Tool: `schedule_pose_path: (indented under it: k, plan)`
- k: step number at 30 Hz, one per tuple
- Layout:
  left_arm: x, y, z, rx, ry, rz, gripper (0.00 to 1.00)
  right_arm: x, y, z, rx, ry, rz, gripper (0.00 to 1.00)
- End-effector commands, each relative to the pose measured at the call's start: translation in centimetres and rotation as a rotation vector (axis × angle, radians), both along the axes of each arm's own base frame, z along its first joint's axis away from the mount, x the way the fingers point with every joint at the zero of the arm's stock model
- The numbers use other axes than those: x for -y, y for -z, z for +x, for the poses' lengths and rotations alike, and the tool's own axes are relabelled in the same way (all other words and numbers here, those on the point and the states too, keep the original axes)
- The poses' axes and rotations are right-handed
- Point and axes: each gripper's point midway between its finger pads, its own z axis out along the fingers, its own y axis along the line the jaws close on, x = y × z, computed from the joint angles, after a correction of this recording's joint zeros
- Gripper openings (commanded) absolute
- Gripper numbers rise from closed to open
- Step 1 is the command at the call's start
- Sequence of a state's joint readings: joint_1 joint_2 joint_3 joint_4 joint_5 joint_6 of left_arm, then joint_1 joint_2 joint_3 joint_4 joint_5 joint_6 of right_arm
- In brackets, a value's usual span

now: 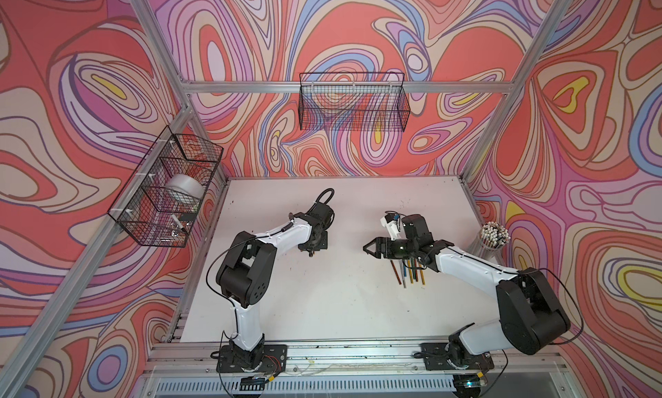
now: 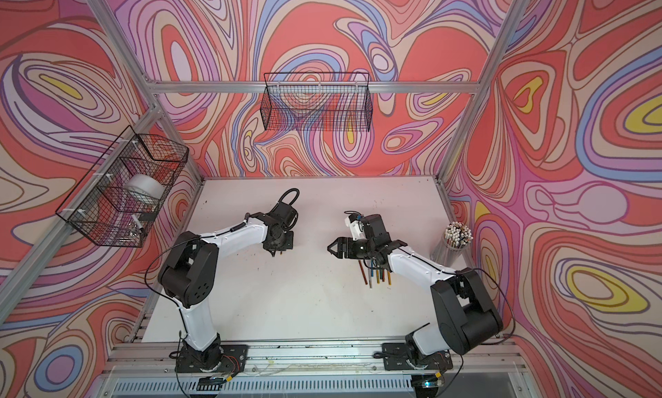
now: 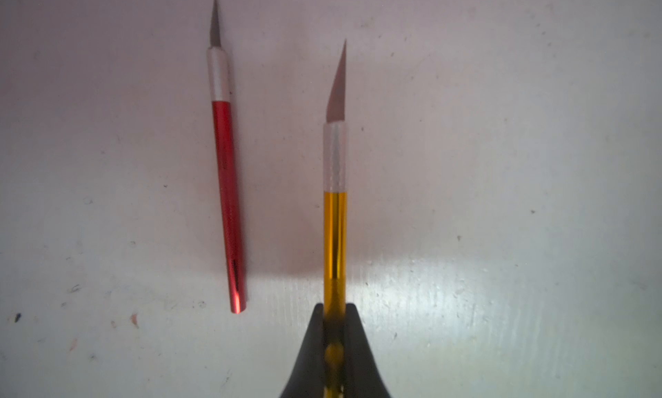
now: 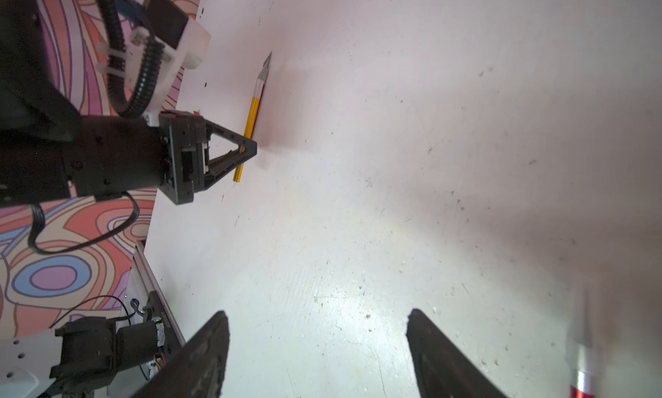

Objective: Remove protective caps from carving knives
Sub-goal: Place the carving knife at the center of the board.

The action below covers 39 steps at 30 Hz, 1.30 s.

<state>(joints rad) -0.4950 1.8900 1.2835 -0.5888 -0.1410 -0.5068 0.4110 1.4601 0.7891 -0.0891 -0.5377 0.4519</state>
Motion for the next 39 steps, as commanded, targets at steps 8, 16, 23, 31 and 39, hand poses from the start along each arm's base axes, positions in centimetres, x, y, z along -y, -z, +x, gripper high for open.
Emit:
schedule_pose_path:
  k: [8, 16, 23, 31, 39]
  plan:
    - [-2.0, 0.9, 1.3, -0.021, -0.017, 0.056, 0.03, -1.6, -1.8, 0.0, 0.056, -0.01, 0.04, 0.95]
    - [-2.4, 1.7, 2.0, -0.031, -0.032, 0.06, 0.03, -1.3, -1.1, -0.4, 0.033, -0.007, 0.005, 0.96]
    - [-2.6, 2.1, 2.1, -0.042, -0.028, 0.071, 0.06, -1.1, -0.8, -0.5, 0.027, -0.001, -0.007, 0.96]
    - [-2.9, 2.6, 1.8, -0.051, -0.03, 0.08, 0.1, -1.1, -0.4, -0.5, 0.021, 0.003, -0.021, 0.96]
    - [-3.1, 2.9, 1.4, -0.06, -0.032, 0.087, 0.15, -1.0, -0.3, -0.4, 0.019, 0.002, -0.031, 0.96]
